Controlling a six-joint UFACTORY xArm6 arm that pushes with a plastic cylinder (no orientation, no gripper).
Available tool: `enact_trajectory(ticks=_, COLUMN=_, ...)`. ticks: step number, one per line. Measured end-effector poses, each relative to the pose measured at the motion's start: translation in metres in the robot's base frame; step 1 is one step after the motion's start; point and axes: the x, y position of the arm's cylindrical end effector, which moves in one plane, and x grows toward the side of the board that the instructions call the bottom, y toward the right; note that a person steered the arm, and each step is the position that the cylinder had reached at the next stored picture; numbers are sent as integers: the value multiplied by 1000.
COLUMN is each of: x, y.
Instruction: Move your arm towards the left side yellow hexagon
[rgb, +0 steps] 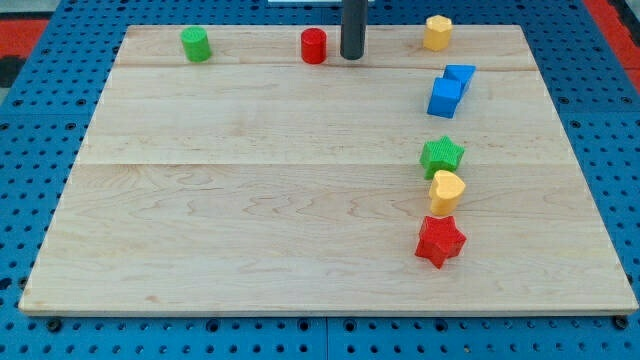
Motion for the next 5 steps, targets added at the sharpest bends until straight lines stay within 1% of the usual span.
enact_trajectory(ticks=2, x=-5, y=23)
enact_trajectory(ticks=5, x=1, y=22)
